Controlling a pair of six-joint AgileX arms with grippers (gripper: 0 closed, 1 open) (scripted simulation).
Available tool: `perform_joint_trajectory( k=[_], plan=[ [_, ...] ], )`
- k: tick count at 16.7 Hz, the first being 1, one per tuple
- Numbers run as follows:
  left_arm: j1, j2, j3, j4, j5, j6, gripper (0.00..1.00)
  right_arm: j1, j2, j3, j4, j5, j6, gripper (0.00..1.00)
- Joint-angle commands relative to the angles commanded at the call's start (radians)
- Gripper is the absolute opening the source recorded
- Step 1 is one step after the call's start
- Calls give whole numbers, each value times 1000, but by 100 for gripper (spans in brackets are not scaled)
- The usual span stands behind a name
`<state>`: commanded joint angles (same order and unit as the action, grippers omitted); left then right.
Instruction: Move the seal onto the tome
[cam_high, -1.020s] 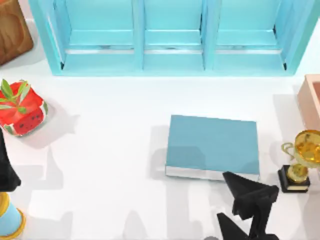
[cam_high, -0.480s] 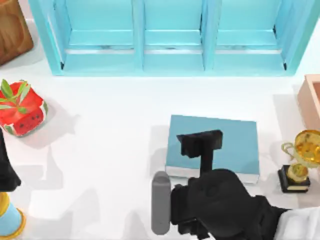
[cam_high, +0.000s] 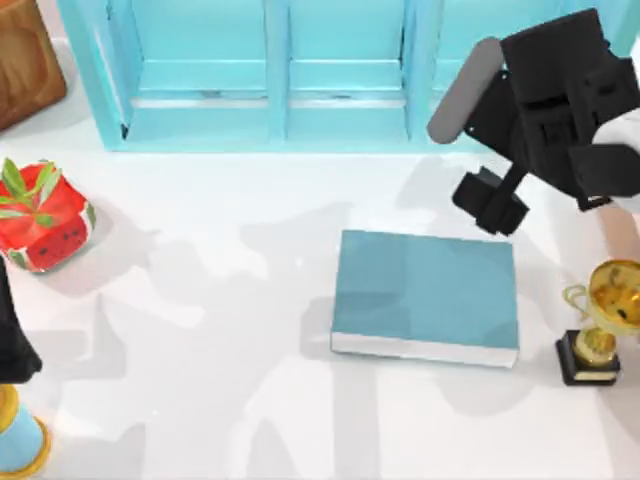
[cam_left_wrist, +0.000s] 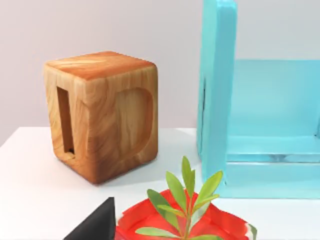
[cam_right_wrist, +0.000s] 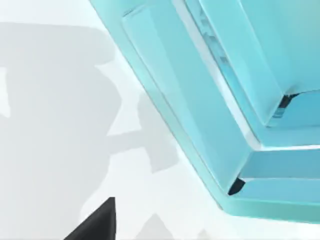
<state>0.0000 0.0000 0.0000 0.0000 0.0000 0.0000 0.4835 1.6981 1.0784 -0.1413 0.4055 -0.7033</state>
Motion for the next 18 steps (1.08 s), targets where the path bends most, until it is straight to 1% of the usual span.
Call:
perform_joint_trajectory(
  k=[2, 5, 7, 9, 11, 13, 18],
  plan=[
    [0, 0, 0, 0, 0, 0, 100, -173, 34, 75, -233, -34, 68, 100],
    [0, 0, 0, 0, 0, 0, 100, -426, 63, 224, -583, -136, 201, 100],
    [0, 0, 0, 0, 0, 0, 100, -567, 88, 312, -771, -214, 286, 100],
    [0, 0, 0, 0, 0, 0, 100, -673, 119, 366, -916, -287, 358, 100],
    [0, 0, 0, 0, 0, 0, 100, -741, 136, 401, -1019, -351, 405, 100],
    [0, 0, 0, 0, 0, 0, 100, -768, 147, 432, -1077, -391, 424, 100],
    [0, 0, 0, 0, 0, 0, 100, -774, 150, 440, -1094, -405, 428, 100]
  ],
)
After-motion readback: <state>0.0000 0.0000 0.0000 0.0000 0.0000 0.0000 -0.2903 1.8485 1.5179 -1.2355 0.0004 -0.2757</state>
